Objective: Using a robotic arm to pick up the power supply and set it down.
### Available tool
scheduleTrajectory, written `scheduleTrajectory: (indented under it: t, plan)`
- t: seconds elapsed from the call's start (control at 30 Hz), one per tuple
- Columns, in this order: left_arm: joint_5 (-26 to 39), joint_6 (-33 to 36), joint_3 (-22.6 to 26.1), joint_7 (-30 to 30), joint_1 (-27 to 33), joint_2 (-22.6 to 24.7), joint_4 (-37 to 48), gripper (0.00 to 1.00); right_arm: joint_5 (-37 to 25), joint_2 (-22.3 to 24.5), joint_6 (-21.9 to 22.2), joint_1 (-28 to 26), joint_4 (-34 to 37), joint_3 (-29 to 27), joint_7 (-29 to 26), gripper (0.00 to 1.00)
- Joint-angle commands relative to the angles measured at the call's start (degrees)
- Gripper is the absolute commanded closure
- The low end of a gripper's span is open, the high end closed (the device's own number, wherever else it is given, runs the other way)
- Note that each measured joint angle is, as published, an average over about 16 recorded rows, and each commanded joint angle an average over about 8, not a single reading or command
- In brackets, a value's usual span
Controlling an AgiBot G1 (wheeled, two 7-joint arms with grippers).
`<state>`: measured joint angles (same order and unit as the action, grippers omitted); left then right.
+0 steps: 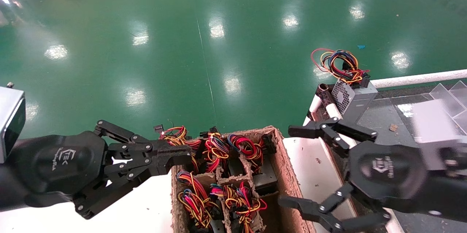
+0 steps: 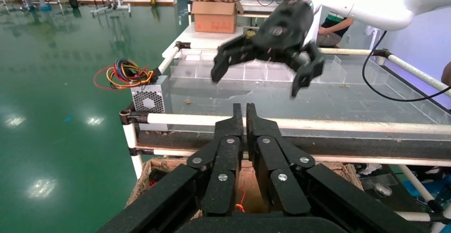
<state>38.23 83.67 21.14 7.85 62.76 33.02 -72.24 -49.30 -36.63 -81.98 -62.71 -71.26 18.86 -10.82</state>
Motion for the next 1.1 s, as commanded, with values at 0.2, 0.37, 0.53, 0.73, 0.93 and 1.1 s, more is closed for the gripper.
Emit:
scheduleTrajectory:
  t: [0.2, 0.37, 0.53, 0.73, 0.93, 1.1]
  plan:
    - [0.00, 0.00, 0.00, 0.00, 0.00, 0.00, 0.00, 0.00, -11.06, -3.10, 6.16, -2.95, 0.10, 3.93, -0.53, 0.15]
    - [0.00, 0.00, 0.01, 0.00, 0.00, 0.00, 0.00, 0.00, -19.06, -7.22, 11.93, -4.75, 0.17, 7.02, -1.71, 0.78]
    - [0.00, 0.00, 0.01, 0.00, 0.00, 0.00, 0.00, 0.00, -25.91, -11.16, 16.88, -6.24, 1.03, 9.66, -2.58, 1.00]
    - [-0.01, 0.00, 0.01, -0.01, 0.00, 0.00, 0.00, 0.00, -31.33, -14.30, 21.83, -6.54, 0.63, 11.39, -2.95, 1.00]
    - [-0.01, 0.00, 0.01, -0.01, 0.00, 0.00, 0.00, 0.00, -34.68, -16.11, 25.88, -5.75, -0.26, 12.18, -3.84, 1.00]
    - [-0.01, 0.00, 0.02, -0.01, 0.01, -0.01, 0.00, 0.00, -36.39, -16.99, 28.39, -5.15, -0.68, 12.43, -5.07, 1.00]
